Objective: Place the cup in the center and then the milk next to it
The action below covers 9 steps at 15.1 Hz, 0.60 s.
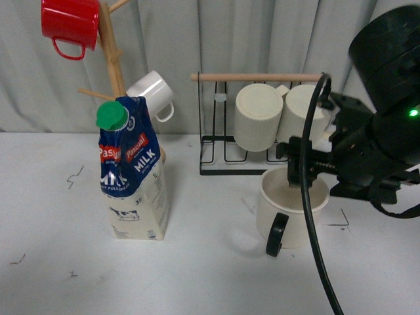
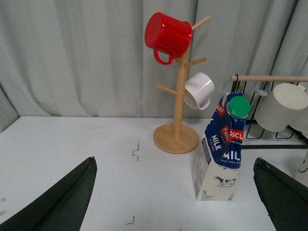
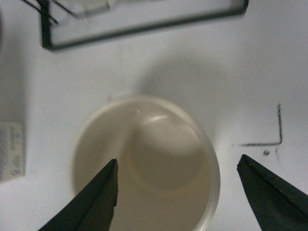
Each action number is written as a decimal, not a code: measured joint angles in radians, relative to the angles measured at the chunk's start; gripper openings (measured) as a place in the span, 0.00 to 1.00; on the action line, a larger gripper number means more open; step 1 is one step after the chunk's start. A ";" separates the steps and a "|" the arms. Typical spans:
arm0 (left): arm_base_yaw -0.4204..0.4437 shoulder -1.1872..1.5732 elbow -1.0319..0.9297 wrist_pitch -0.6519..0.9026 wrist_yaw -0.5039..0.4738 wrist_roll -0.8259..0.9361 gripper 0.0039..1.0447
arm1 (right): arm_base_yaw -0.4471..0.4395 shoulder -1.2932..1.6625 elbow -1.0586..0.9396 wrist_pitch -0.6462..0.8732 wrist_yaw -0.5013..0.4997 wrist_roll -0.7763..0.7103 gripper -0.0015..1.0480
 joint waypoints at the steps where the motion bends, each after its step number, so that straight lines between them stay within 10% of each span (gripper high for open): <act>1: 0.000 0.000 0.000 0.000 0.000 0.000 0.94 | 0.000 -0.072 -0.055 0.087 0.032 -0.005 0.79; 3: 0.000 0.000 0.000 0.000 0.000 0.000 0.94 | 0.003 -0.138 -0.084 0.237 0.079 -0.038 0.93; 6: 0.001 0.000 0.000 0.000 -0.002 0.000 0.94 | -0.049 -0.181 -0.602 1.172 0.277 -0.309 0.53; 9: 0.001 0.000 0.000 0.000 0.000 0.000 0.94 | -0.111 -0.444 -0.800 1.354 0.222 -0.346 0.15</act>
